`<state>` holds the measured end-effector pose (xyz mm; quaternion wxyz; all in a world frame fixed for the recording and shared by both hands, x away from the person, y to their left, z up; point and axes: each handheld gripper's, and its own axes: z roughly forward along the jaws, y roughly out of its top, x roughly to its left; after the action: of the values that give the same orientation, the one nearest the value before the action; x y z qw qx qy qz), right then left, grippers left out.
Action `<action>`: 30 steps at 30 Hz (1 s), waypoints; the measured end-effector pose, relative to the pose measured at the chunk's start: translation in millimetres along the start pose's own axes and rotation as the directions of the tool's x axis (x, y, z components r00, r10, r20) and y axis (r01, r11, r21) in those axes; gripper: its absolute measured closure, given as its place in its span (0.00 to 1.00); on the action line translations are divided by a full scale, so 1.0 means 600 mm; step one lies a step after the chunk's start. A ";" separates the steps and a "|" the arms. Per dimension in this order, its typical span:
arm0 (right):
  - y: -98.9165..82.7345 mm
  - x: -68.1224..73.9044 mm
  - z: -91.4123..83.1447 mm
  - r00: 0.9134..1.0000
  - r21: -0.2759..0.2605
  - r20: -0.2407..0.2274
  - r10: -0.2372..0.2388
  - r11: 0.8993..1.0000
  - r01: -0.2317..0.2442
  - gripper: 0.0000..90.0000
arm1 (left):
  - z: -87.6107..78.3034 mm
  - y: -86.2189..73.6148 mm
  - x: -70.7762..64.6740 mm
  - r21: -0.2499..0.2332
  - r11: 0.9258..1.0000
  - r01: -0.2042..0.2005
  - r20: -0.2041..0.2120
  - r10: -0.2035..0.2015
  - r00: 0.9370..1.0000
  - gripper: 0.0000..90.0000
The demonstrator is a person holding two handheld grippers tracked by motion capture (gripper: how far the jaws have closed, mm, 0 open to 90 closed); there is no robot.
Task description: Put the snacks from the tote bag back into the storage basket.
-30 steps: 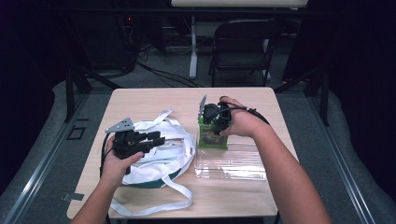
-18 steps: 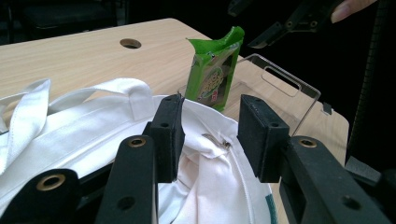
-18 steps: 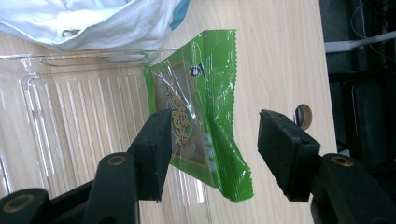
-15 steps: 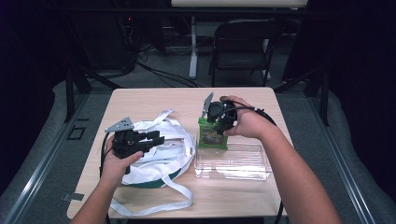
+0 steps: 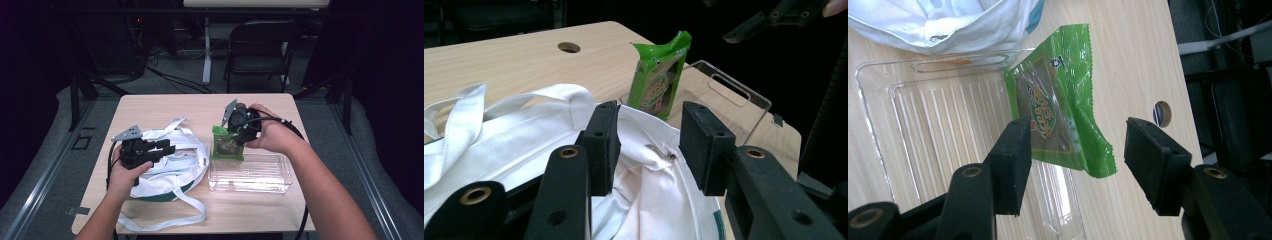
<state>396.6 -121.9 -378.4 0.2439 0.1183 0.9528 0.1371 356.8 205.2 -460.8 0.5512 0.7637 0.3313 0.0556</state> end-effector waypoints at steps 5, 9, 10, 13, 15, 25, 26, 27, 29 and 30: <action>-0.011 0.012 -0.016 0.999 -0.026 0.003 0.054 0.998 -0.054 0.50 | -0.001 0.000 0.003 -0.001 1.000 0.001 -0.004 -0.001 1.000 0.66; -0.023 0.022 -0.020 0.996 -0.044 0.009 0.085 0.995 -0.085 0.53 | -0.001 -0.001 0.003 0.003 1.000 0.007 -0.006 -0.007 1.000 0.66; -0.023 0.022 -0.020 0.996 -0.044 0.009 0.085 0.995 -0.085 0.53 | -0.001 -0.001 0.003 0.003 1.000 0.007 -0.006 -0.007 1.000 0.66; -0.038 0.034 -0.025 0.990 -0.078 0.008 0.138 0.988 -0.137 0.54 | -0.001 -0.001 0.003 0.000 1.000 0.006 -0.008 -0.005 1.000 0.66; -0.045 0.039 -0.029 0.988 -0.083 0.017 0.156 0.985 -0.154 0.54 | -0.001 -0.001 0.003 0.004 1.000 0.007 -0.008 -0.007 1.000 0.66; -0.082 0.069 -0.028 0.960 -0.145 0.009 0.281 0.950 -0.277 0.56 | 0.000 -0.002 0.004 0.001 1.000 0.011 -0.013 -0.011 1.000 0.66; -0.087 0.071 -0.028 0.957 -0.144 0.008 0.289 0.948 -0.285 0.56 | 0.000 -0.002 0.004 0.001 1.000 0.012 -0.012 -0.012 1.000 0.66; -0.095 0.077 -0.026 0.945 -0.168 0.007 0.327 0.932 -0.322 0.56 | 0.000 -0.002 0.004 0.001 1.000 0.012 -0.013 -0.012 1.000 0.66; -0.106 0.084 -0.022 0.929 -0.196 -0.003 0.369 0.911 -0.363 0.58 | -0.001 -0.002 0.005 -0.003 1.000 0.012 -0.014 -0.012 1.000 0.66; -0.106 0.084 -0.022 0.929 -0.196 -0.003 0.369 0.911 -0.363 0.58 | -0.001 -0.002 0.005 -0.003 1.000 0.012 -0.014 -0.012 1.000 0.66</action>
<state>337.2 -169.3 -409.4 0.2403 0.2727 0.8916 0.2703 358.2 207.9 -462.6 0.5505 0.7604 0.3396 0.0580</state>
